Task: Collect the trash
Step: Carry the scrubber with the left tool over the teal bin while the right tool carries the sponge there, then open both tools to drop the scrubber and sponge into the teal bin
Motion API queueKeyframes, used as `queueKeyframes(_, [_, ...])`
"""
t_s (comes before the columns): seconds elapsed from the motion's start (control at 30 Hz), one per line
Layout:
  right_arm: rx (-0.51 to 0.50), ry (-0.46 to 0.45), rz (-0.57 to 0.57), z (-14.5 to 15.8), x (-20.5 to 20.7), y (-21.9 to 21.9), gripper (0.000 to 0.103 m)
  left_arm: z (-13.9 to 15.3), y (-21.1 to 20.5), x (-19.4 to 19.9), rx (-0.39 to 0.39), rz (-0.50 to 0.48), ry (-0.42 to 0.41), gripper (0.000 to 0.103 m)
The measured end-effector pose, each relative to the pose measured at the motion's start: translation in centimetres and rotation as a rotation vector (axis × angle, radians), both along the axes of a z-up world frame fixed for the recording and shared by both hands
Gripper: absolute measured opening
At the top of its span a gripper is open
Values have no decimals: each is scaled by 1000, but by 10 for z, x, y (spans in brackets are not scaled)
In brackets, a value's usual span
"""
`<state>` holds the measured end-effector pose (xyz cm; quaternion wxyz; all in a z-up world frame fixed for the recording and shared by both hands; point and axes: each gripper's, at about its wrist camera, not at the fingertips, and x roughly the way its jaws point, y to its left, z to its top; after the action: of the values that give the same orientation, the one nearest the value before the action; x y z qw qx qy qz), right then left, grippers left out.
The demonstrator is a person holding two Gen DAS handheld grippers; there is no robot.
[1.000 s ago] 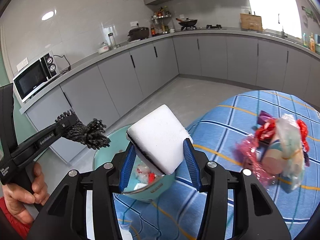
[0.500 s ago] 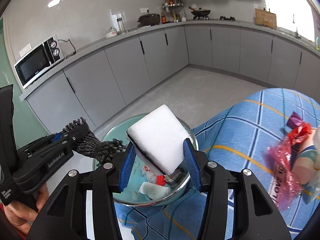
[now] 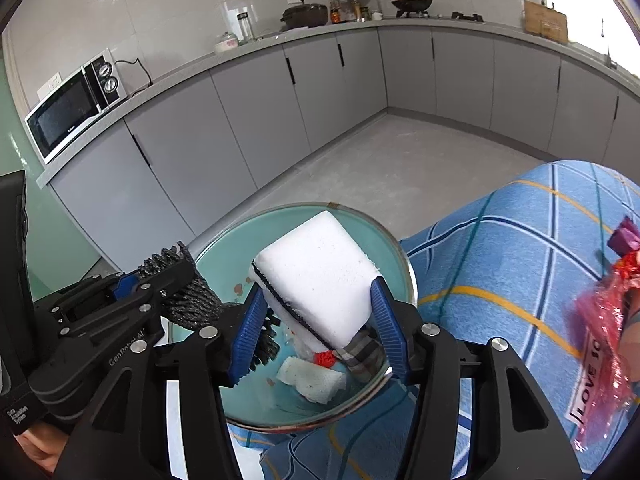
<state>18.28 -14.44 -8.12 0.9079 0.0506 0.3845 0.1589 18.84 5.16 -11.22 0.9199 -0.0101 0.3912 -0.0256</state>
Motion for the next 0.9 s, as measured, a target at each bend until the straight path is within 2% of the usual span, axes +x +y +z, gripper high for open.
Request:
queueKeyframes(0.2, [23, 12, 7, -6, 6, -4, 64, -7, -3, 4, 24, -7, 25, 24])
queueKeyframes(0.37, [46, 1, -16, 1, 3, -11, 64, -7, -5, 3, 49, 2, 21, 42])
queueKeyframes(0.53, [75, -26, -57, 12, -9, -26, 64, 0, -12, -2, 102, 25, -10, 71])
queueKeyframes(0.73, [90, -73, -108, 28, -29, -49, 64, 16, -22, -9, 103, 36, -44, 83])
queueKeyframes(0.9, [99, -92, -150, 36, -43, -69, 64, 29, -36, -17, 99, 8, -69, 90])
